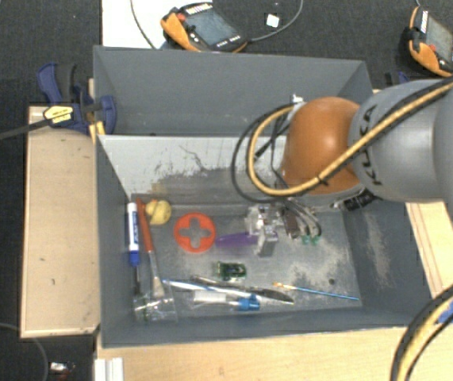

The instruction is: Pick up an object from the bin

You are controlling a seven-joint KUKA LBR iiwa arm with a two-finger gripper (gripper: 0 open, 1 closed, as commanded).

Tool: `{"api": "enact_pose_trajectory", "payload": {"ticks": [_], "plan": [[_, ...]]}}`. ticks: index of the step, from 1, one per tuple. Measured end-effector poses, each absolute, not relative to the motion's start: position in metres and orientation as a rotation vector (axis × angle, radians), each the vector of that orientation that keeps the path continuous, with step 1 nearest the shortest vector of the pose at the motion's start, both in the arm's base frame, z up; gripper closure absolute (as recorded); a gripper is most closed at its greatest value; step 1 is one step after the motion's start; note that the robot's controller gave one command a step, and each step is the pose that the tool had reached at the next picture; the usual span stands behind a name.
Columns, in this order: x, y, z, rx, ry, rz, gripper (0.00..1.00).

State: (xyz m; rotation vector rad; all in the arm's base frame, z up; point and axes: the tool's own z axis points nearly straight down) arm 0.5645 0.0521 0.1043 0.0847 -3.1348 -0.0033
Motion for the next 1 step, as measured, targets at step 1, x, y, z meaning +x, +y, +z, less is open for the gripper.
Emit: {"api": "enact_pose_trajectory", "payload": {"ticks": [1], "plan": [[0.5672,0.0522,0.1577,0.085,-3.143,-0.004,1.00]]}}
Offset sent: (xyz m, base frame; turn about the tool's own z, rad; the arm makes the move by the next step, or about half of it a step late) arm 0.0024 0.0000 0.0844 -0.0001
